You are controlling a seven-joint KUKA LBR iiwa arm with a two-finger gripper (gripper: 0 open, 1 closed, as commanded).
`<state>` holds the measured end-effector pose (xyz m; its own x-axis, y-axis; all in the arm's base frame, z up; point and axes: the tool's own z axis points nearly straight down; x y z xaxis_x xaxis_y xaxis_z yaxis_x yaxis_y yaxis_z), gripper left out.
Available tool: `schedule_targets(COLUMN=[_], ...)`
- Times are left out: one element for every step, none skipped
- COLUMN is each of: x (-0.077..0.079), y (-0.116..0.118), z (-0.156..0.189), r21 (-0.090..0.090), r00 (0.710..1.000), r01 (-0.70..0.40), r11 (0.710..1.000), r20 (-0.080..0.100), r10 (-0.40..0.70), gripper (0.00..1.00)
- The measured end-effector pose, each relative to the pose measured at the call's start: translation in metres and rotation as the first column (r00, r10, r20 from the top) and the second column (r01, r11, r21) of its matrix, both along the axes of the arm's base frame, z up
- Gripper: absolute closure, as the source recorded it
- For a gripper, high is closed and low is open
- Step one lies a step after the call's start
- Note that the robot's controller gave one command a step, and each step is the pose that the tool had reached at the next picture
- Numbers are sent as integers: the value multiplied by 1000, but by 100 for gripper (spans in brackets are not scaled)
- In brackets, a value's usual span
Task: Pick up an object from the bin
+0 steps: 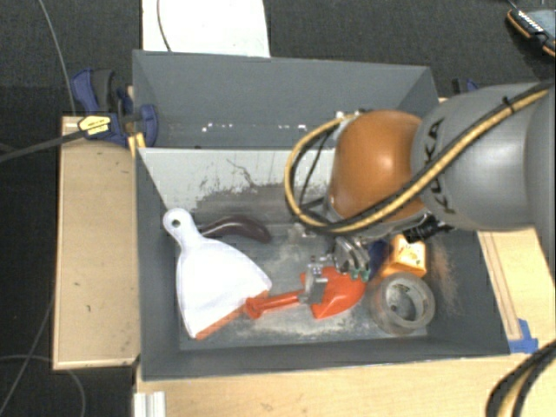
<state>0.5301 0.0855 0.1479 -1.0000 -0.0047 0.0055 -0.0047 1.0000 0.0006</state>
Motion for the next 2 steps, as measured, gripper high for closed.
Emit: schedule_targets(x=[2,-16], y=[0,-80], z=[4,-78], r21=[1,0], r00=[1000,991], r01=[5,-132], r11=[1000,991], r20=[8,5], r10=[-5,132], gripper=[0,0])
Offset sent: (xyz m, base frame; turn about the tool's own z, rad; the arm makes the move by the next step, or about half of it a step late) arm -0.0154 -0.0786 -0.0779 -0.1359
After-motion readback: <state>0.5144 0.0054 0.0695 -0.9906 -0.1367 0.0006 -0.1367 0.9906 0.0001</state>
